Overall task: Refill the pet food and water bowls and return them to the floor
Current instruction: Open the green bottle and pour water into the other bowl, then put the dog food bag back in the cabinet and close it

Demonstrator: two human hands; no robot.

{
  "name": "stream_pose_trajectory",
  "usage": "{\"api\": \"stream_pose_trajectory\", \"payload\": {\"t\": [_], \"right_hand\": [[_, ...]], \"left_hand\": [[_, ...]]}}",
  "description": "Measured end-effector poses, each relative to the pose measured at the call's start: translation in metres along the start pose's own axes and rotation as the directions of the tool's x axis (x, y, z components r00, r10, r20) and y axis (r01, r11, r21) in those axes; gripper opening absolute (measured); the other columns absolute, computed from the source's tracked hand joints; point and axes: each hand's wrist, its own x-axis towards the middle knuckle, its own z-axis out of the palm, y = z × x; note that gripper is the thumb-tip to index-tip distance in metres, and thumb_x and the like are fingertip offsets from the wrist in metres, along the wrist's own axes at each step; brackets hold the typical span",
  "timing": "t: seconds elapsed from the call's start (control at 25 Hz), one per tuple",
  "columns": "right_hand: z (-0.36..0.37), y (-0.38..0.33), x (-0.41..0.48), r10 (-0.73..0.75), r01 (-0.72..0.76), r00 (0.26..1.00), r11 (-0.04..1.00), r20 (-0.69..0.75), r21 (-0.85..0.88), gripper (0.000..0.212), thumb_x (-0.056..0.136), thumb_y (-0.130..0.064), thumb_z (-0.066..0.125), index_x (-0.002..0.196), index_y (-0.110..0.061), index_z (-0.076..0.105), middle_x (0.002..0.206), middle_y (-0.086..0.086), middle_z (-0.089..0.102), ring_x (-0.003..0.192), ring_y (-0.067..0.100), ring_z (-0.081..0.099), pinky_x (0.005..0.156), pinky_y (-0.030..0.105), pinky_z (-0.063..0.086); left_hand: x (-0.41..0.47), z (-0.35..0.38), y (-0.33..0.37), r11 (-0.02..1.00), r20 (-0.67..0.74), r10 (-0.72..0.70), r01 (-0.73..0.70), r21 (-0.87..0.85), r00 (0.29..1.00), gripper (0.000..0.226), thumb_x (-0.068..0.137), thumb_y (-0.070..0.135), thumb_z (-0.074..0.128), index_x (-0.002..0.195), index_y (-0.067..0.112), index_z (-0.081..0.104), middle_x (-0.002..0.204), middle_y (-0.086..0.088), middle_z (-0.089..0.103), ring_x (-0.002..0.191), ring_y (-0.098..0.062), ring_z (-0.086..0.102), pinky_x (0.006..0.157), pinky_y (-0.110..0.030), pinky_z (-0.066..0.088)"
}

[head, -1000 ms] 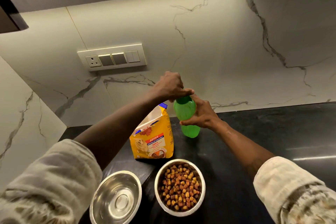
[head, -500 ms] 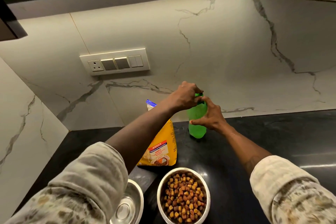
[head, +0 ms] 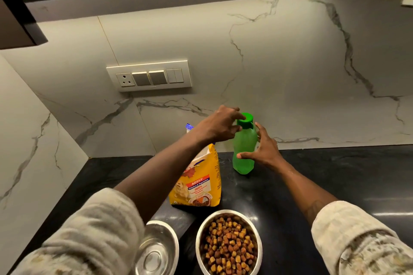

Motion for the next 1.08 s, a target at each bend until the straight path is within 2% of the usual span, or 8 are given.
{"api": "stream_pose_trajectory", "payload": {"t": [0.2,0.28,0.36,0.52,0.68,0.84,0.96,1.08], "right_hand": [[0.026,0.007,-0.061,-0.074,0.077,0.944,0.997,-0.321,-0.003,0.05,0.073,-0.032,0.092,0.114,-0.018,0.068,0.099,0.003,0.077,0.08,0.014,0.075,0.073,0.045,0.065],[0.046,-0.011,-0.078,-0.097,0.097,0.982,0.995,-0.16,-0.009,0.054,0.071,-0.036,0.093,0.116,-0.016,0.071,0.1,0.002,0.077,0.087,0.013,0.074,0.083,0.042,0.064],[0.062,-0.038,-0.085,-0.062,0.061,0.996,0.998,0.065,0.01,0.085,0.065,-0.046,0.095,0.136,-0.013,0.062,0.122,0.001,0.071,0.112,0.014,0.067,0.101,0.037,0.056],[0.085,-0.078,-0.081,-0.008,-0.003,0.971,0.999,0.238,0.045,0.083,0.07,-0.039,0.094,0.139,-0.016,0.056,0.121,-0.005,0.065,0.112,0.011,0.061,0.097,0.026,0.048],[0.094,-0.089,-0.083,0.104,-0.124,0.985,0.983,0.14,0.137,0.038,0.074,-0.05,0.086,0.102,-0.026,0.079,0.102,0.0,0.08,0.091,0.017,0.074,0.088,0.036,0.06],[0.098,-0.083,-0.087,0.106,-0.11,0.994,0.955,0.029,0.277,0.063,0.066,-0.083,0.071,0.076,-0.021,0.079,0.076,0.003,0.078,0.07,0.019,0.07,0.065,0.046,0.059],[0.076,-0.138,-0.108,0.064,-0.036,0.996,0.914,-0.056,0.404,0.053,0.089,-0.055,0.066,0.075,-0.004,0.066,0.068,0.013,0.059,0.063,0.022,0.052,0.057,0.038,0.044],[0.046,-0.179,-0.121,0.033,0.017,0.994,0.895,-0.105,0.445,0.044,0.104,-0.033,0.056,0.09,0.008,0.064,0.078,0.022,0.062,0.07,0.03,0.058,0.063,0.04,0.053]], "left_hand": [[-0.086,-0.036,-0.074,0.965,-0.423,-0.256,0.207,-0.158,0.869,0.034,0.085,-0.01,0.063,0.109,0.006,0.081,0.111,-0.014,0.08,0.1,-0.026,0.077,0.093,-0.036,0.061],[-0.122,-0.036,-0.109,0.875,-0.318,-0.485,0.455,-0.168,0.815,0.044,0.082,-0.011,0.059,0.117,0.007,0.079,0.111,-0.015,0.079,0.099,-0.026,0.075,0.093,-0.035,0.06],[-0.148,-0.025,-0.126,0.782,-0.074,-0.622,0.615,-0.1,0.779,0.047,0.085,-0.002,0.07,0.131,0.008,0.07,0.118,-0.015,0.075,0.106,-0.029,0.071,0.094,-0.033,0.056],[-0.178,0.013,-0.129,0.747,0.333,-0.618,0.664,-0.033,0.712,0.042,0.079,0.016,0.086,0.117,0.009,0.072,0.118,-0.012,0.075,0.11,-0.031,0.07,0.093,-0.037,0.056],[-0.187,0.038,-0.136,0.674,0.255,-0.645,0.693,-0.254,0.72,0.025,0.081,0.03,0.085,0.094,0.01,0.077,0.099,-0.012,0.08,0.096,-0.028,0.074,0.086,-0.038,0.058],[-0.199,0.038,-0.139,0.668,0.161,-0.655,0.665,-0.334,0.738,0.029,0.082,0.025,0.084,0.063,0.011,0.067,0.069,-0.005,0.068,0.071,-0.021,0.064,0.065,-0.03,0.047],[-0.207,0.022,-0.137,0.563,0.158,-0.655,0.616,-0.551,0.739,0.024,0.075,0.024,0.084,0.071,0.002,0.074,0.067,-0.006,0.068,0.066,-0.019,0.063,0.063,-0.034,0.054],[-0.21,-0.006,-0.125,0.44,0.171,-0.618,0.518,-0.734,0.767,0.018,0.073,0.025,0.085,0.074,0.01,0.075,0.075,-0.011,0.073,0.073,-0.025,0.068,0.08,-0.05,0.063]]}}
